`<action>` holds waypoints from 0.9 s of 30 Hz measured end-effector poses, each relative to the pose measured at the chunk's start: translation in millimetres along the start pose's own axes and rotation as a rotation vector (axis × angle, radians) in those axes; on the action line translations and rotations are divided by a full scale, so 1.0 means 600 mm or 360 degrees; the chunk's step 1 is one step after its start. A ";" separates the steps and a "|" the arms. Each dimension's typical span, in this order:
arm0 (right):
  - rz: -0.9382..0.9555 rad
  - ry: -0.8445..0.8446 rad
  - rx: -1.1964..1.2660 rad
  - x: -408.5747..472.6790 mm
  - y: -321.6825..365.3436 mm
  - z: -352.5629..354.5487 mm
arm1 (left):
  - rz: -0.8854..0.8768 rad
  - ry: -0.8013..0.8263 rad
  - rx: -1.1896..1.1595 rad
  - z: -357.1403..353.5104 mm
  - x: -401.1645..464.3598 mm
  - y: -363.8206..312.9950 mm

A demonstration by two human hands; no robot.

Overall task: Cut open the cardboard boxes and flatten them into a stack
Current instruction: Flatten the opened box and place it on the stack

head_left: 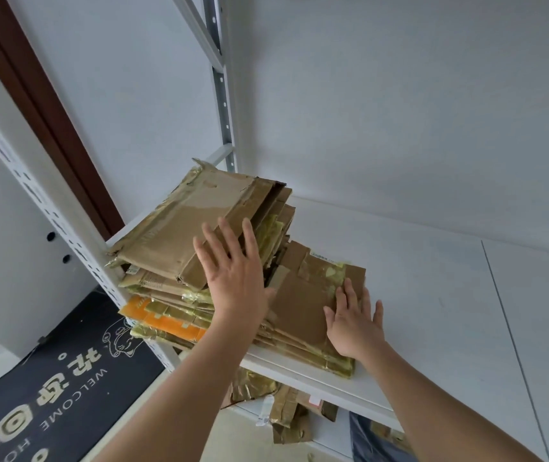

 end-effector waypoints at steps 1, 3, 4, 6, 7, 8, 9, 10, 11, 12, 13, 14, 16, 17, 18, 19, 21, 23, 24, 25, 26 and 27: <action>-0.0001 0.0000 0.0006 0.000 -0.001 -0.001 | 0.0001 0.0061 0.0057 -0.008 -0.002 0.003; -0.0002 0.0000 0.0012 0.001 -0.002 -0.003 | -0.0048 0.0091 0.0059 -0.027 -0.008 0.002; -0.0002 0.0000 0.0015 0.001 -0.002 -0.005 | -0.0066 0.0095 0.0043 -0.034 -0.010 0.001; -0.0004 -0.0002 0.0024 0.001 -0.004 -0.006 | -0.0078 0.0101 -0.0007 -0.040 -0.009 0.000; -0.0004 -0.0002 0.0027 0.001 -0.005 -0.006 | -0.0081 0.0094 -0.0032 -0.040 -0.007 0.001; -0.0004 -0.0002 0.0025 0.001 -0.006 -0.006 | -0.0077 0.0080 -0.0057 -0.038 -0.004 0.003; -0.0004 -0.0002 0.0020 0.002 -0.007 -0.005 | -0.0075 0.0066 -0.0073 -0.036 0.001 0.006; -0.0004 -0.0002 0.0017 0.002 -0.008 -0.005 | -0.0088 0.0067 -0.0077 -0.034 0.006 0.008; -0.0003 -0.0003 0.0018 0.002 -0.008 -0.005 | -0.0127 0.0085 -0.0059 -0.033 0.009 0.009; -0.0003 -0.0002 0.0027 0.002 -0.008 -0.005 | -0.0181 0.0121 -0.0014 -0.033 0.012 0.009; -0.0004 0.0002 0.0040 0.002 -0.007 -0.006 | -0.0234 0.0162 0.0043 -0.035 0.013 0.010; -0.0008 0.0010 0.0055 0.002 -0.007 -0.007 | -0.0264 0.0195 0.0080 -0.036 0.013 0.012; -0.0018 0.0030 0.0077 0.001 -0.007 -0.008 | -0.0247 0.0226 0.0045 -0.036 0.011 0.017; -0.0023 0.0037 0.0092 0.001 -0.008 -0.008 | -0.0228 0.0224 0.0000 -0.035 0.010 0.019; -0.0026 0.0047 0.0114 0.002 -0.009 -0.008 | -0.0218 0.0217 -0.0042 -0.034 0.009 0.018; -0.0034 0.0066 0.0151 0.003 -0.009 -0.008 | -0.0219 0.0211 -0.0077 -0.033 0.006 0.016; -0.0053 0.0123 0.0233 0.003 -0.003 -0.010 | -0.0229 0.0209 -0.0120 -0.031 0.001 0.009; -0.0077 0.0141 0.0245 0.001 0.005 -0.014 | -0.0234 0.0199 -0.0116 -0.032 0.002 0.004; -0.0090 0.0131 0.0224 0.001 0.007 -0.015 | -0.0237 0.0192 -0.0102 -0.032 0.003 0.003; -0.0105 0.0118 0.0194 0.000 0.009 -0.016 | -0.0248 0.0184 -0.0093 -0.033 0.005 0.002; -0.0115 0.0100 0.0161 0.000 0.010 -0.017 | -0.0262 0.0186 -0.0084 -0.035 0.006 0.002; -0.0122 0.0085 0.0125 0.000 0.011 -0.018 | -0.0275 0.0201 -0.0072 -0.038 0.005 0.002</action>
Point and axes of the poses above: each hand's wrist, its own x-axis towards the middle knuckle, its own z-axis out of the back of the hand, y = z × x, the point moved 1 cm from there along x, towards the middle knuckle, and after that the axes turned 11 degrees about -z, right-handed, at the moved point
